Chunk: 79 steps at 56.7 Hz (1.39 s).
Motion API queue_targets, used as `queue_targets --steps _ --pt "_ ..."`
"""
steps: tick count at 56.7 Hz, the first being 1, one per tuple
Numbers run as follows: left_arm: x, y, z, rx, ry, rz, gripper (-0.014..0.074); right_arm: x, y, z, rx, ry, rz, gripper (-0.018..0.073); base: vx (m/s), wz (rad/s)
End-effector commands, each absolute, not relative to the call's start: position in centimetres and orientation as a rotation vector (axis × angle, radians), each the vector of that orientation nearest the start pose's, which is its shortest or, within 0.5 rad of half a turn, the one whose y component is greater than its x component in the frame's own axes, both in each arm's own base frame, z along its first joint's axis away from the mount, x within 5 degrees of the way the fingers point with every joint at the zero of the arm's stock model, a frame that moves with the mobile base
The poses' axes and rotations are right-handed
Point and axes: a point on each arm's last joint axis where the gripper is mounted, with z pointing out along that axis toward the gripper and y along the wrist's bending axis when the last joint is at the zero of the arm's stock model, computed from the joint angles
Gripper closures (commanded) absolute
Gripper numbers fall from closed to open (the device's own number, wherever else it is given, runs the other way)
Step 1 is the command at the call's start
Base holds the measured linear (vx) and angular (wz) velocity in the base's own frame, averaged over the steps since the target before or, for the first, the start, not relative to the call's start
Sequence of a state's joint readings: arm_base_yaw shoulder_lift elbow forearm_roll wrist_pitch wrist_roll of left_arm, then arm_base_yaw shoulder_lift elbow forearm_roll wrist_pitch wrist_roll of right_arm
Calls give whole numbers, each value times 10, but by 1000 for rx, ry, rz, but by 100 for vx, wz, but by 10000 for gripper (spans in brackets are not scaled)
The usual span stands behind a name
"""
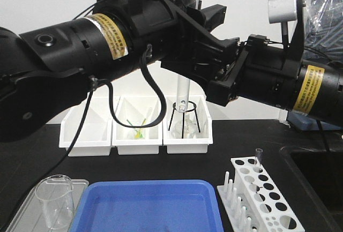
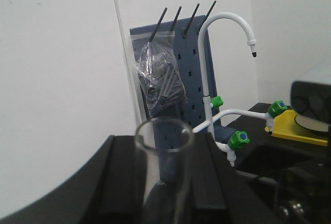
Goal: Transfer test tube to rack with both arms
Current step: 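Close the right gripper on the test tube below the left gripper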
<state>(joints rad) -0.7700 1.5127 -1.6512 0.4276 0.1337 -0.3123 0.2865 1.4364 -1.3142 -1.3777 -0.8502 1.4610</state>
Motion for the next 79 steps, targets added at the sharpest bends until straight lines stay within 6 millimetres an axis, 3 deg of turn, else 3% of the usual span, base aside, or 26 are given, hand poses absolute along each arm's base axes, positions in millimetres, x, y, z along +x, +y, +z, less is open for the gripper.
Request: queue_targets --steps 1,15,40,66,79 --pt "240 -232 523 562 1233 -543 603 269 148 457 -754 1215 965 214 0 0" --pt "240 -232 523 560 1229 -547 604 269 148 458 -745 1214 967 576 0 0" --pt "240 -233 524 562 1220 -547 589 273 146 457 -715 1234 937 570 0 0" --pt "239 -233 525 560 1204 -553 246 281 141 456 -640 1284 864 570 0 0" --pt "238 -232 527 558 1184 -561 209 286 138 455 -590 1314 817 570 0 0"
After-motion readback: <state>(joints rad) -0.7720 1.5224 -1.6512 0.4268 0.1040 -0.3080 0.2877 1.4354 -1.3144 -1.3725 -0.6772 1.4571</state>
